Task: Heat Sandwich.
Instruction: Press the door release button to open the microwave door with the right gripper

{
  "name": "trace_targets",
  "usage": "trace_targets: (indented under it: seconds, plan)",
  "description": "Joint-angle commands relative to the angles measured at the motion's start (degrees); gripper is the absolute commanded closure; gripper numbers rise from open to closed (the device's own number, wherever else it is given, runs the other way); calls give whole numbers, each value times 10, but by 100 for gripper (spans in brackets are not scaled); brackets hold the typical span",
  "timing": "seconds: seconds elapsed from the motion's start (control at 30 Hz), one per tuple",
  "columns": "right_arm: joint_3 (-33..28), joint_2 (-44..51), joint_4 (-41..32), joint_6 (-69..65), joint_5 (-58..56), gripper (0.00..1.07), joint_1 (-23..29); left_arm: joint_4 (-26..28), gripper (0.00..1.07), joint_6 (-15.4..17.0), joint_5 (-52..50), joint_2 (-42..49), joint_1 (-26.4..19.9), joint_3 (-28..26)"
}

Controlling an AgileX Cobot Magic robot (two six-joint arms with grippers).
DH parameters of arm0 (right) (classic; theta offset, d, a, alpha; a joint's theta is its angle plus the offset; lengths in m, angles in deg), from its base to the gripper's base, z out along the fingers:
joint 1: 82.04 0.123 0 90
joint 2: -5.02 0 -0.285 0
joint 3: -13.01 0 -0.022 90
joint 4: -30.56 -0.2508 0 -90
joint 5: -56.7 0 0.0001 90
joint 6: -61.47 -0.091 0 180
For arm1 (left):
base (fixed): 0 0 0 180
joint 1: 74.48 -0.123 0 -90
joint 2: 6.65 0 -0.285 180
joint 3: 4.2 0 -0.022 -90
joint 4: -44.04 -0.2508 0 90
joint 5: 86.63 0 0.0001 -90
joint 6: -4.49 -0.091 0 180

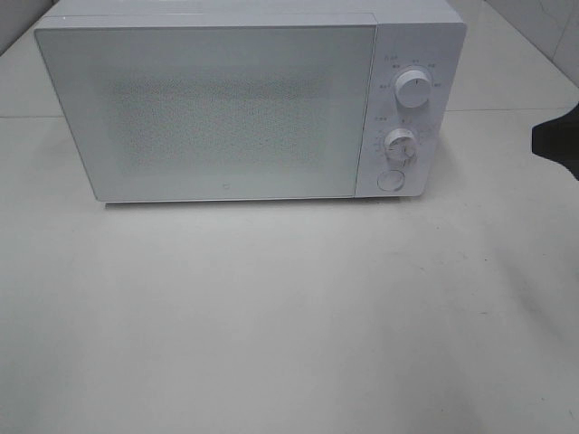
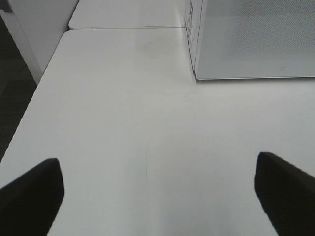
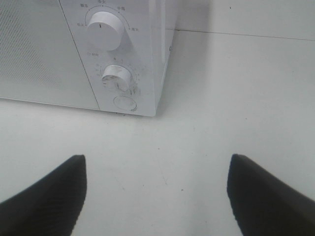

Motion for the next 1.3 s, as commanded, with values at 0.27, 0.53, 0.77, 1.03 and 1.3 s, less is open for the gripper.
trace_targets:
  seconds: [0.27,0.53,0.77,1.03,1.3]
  plan:
    - [3,-99,-4,-23,136,31,-4,3,7,0,-5,14,0,2]
    - [3,-194,-4,-33,259,31,-2,3,7,0,-5,14,0,2]
    - [-37,-259,-42,1,426,31,29,3,7,0,-5,14,0,2]
    - [-81,-339,-247,152,607,31,140,3,7,0,-5,14,0,2]
    - [-84,-396,-309,159,676,31,210,3,7,0,-5,14,0,2]
